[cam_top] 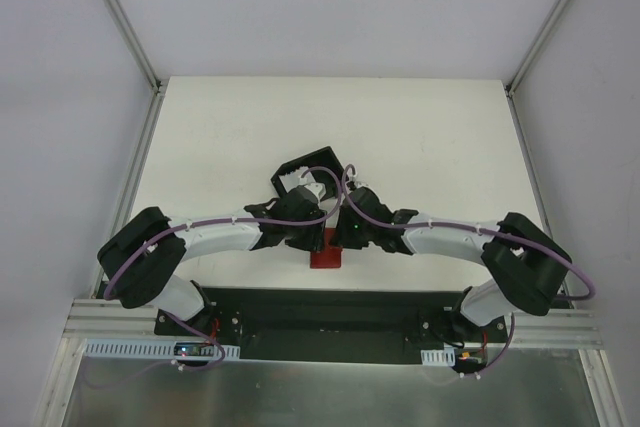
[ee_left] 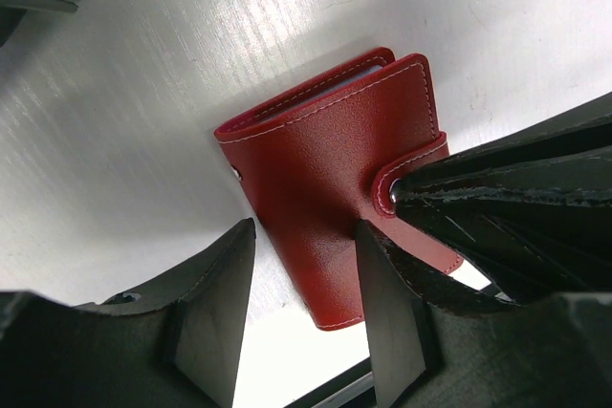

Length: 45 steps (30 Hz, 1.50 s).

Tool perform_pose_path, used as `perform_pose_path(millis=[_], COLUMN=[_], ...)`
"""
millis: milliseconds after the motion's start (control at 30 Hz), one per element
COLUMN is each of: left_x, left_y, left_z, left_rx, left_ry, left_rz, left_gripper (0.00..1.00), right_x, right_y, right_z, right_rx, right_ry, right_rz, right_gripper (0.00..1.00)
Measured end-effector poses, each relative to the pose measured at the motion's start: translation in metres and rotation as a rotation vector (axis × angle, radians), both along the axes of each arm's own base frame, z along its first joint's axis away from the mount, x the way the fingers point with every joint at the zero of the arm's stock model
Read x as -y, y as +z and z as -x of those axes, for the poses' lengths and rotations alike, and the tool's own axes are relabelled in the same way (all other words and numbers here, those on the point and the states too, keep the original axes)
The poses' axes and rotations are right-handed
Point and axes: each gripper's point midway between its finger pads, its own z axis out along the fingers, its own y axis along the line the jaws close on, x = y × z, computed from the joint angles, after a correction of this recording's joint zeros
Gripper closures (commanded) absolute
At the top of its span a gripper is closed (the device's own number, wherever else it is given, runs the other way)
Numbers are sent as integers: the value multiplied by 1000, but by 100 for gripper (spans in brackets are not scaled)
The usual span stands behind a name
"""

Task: Put the credit cards into the card holder
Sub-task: Close the card holder at the center of the board.

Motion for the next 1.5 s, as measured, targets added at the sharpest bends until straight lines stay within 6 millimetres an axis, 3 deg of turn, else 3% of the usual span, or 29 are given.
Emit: perform_pose_path(millis=[700,1500], left_x=[0,0], left_y=[0,0], left_z=[0,0], left_rx=[-4,-4], left_ry=[9,10], left_rz=[2,2], left_gripper=[55,55], right_x=[4,3], right_y=[7,0], right_z=[-4,-3], right_rx=[13,-7], right_ry=[11,30], right_rz=[41,49], right_gripper=[83,84])
